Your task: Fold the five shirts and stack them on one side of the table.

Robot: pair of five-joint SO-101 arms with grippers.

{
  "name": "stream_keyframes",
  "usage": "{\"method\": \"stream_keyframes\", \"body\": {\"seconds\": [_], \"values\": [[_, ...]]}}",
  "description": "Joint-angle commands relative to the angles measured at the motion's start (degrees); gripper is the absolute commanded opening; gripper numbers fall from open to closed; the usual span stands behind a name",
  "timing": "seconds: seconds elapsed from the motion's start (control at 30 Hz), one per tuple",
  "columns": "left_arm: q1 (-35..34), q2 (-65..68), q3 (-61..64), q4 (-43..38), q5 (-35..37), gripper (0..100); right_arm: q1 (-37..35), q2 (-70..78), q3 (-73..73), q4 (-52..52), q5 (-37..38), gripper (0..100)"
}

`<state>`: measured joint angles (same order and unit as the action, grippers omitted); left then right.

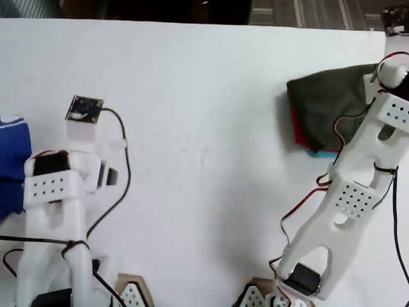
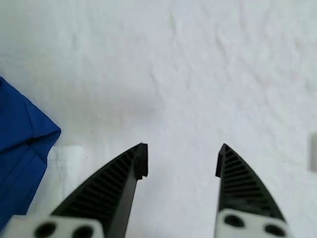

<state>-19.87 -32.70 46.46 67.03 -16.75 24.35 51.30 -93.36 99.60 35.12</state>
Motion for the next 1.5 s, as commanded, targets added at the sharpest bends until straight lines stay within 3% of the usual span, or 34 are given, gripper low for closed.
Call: {"method": "stream_keyframes", "body": {"seconds": [0.0,0.2,0.3,0.43,0.57,0.9,1.1,1.47], "values": [[-2.1,-2.0,-3.8,3.3,-0.4,24,-0.1,-6.4,-1.6,1.9,-0.4,14.7],[-14.9,-1.6,-12.4,6.1,-6.0,25,2.9,-14.4,-0.9,2.1,-8.0,14.8],[-22.7,-1.4,-16.4,6.0,-9.1,25,3.3,-21.9,5.4,2.1,-8.2,14.8],[-30.2,-1.3,-20.2,6.0,-11.7,25,2.9,-36.5,25.0,2.0,-8.0,14.8],[-32.7,1.4,-23.5,6.0,-12.0,25,1.5,-53.6,50.0,1.8,-7.8,14.8],[-43.9,22.4,-33.3,6.8,-13.0,25,1.5,-85.8,90.4,1.7,3.7,14.8],[-46.2,31.9,-37.6,7.8,-20.5,25,-1.5,-96.4,99.5,1.7,4.5,14.8],[-41.1,47.9,-38.8,1.4,-17.6,24,-3.4,-109.9,102.0,1.7,4.4,14.8]]}}
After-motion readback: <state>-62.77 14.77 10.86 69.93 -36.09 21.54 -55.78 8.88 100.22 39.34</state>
